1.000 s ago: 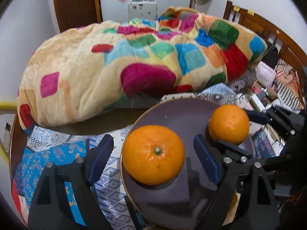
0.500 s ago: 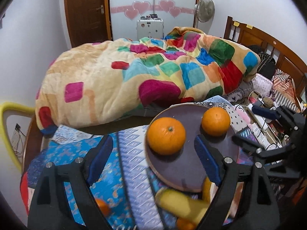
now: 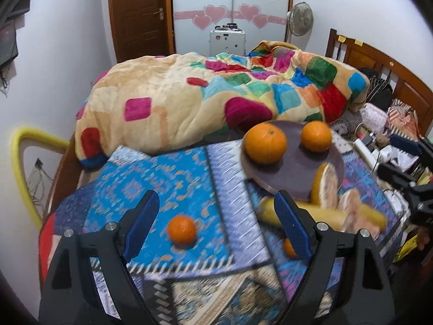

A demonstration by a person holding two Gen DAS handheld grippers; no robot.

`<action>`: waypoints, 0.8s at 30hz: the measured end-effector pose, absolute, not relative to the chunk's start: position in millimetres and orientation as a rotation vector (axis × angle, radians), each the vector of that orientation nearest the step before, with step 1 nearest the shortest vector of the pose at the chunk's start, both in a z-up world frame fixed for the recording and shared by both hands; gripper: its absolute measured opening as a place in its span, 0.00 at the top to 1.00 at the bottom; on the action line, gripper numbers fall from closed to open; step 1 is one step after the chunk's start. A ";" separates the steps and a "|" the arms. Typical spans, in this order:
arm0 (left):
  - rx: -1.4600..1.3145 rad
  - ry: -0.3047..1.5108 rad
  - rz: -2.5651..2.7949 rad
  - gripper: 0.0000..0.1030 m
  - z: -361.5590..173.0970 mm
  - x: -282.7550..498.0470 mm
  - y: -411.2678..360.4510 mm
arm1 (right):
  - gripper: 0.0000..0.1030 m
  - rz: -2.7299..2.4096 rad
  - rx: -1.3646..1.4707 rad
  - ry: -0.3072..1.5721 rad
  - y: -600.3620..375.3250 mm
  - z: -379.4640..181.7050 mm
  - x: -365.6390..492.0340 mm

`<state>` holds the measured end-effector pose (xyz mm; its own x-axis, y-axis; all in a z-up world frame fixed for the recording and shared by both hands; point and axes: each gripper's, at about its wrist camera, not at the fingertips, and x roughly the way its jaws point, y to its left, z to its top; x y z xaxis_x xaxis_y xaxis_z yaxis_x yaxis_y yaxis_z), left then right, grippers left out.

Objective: Organize fruits
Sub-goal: 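Move the left tool to a small tangerine while the right tool reaches a pomelo segment, then grasp and lift the tangerine with the left tool while the right tool lifts the pink pomelo segment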

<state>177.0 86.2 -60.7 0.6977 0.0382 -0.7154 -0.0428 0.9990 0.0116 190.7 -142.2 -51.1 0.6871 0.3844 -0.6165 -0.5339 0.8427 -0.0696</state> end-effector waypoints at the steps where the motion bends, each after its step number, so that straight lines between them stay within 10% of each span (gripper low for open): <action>1: 0.001 0.800 0.055 0.15 -62.9 171.7 89.7 | 0.22 0.518 -0.248 0.631 -143.4 -53.5 186.8; 14: 0.036 0.873 0.058 0.16 -110.0 135.3 116.9 | 0.22 0.515 -0.213 0.684 -144.6 -93.4 156.1; 24: 0.041 0.905 0.029 0.37 -130.7 154.3 119.8 | 0.23 0.535 -0.205 0.762 -132.9 -118.3 170.7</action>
